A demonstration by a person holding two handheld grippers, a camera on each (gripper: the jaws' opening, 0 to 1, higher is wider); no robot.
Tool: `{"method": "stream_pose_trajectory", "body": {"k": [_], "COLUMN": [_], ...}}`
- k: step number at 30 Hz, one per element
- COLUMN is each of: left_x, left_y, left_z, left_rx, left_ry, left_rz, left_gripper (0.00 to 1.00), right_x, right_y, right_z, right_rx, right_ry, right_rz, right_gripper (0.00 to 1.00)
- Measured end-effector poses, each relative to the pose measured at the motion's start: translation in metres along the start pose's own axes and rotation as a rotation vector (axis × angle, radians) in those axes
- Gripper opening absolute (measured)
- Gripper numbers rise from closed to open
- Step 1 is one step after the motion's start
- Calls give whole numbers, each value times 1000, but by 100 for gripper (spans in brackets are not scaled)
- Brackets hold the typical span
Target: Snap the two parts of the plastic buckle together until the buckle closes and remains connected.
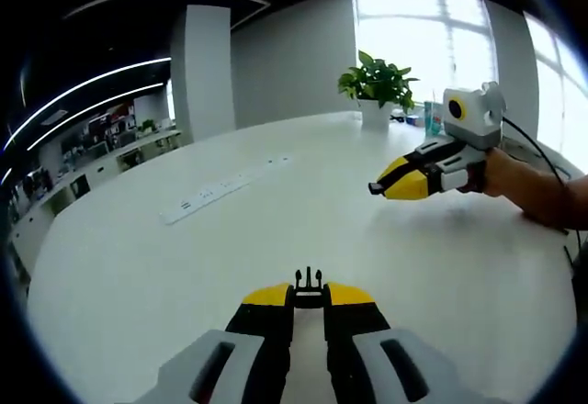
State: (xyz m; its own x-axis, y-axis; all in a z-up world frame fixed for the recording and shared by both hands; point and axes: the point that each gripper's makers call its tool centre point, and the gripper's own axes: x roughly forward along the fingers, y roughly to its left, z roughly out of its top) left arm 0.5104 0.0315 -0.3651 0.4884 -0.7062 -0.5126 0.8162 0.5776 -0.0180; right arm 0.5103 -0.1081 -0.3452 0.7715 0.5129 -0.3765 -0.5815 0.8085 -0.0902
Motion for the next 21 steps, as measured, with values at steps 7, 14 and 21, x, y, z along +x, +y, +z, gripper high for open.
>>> {"method": "stream_pose_trajectory", "body": {"k": [7,14,21], "left_x": [-5,-11,-18], "left_y": [-12,-23,-28], "left_z": [-2,-6,-9], "left_rx": [6,12,19], "left_ry": [-4,-1,-7], "left_rz": [-4,-12,-11], "left_gripper": [11,11,11], "right_x": [-8,-18,-21], "right_y": [6,14,15], "right_z": [-3,-7,-5], "right_rx": [-3,-7,-14], "right_ry": [-1,2,-3], "right_rz": [-4,-8,-15], "right_gripper": [10,10,10]}}
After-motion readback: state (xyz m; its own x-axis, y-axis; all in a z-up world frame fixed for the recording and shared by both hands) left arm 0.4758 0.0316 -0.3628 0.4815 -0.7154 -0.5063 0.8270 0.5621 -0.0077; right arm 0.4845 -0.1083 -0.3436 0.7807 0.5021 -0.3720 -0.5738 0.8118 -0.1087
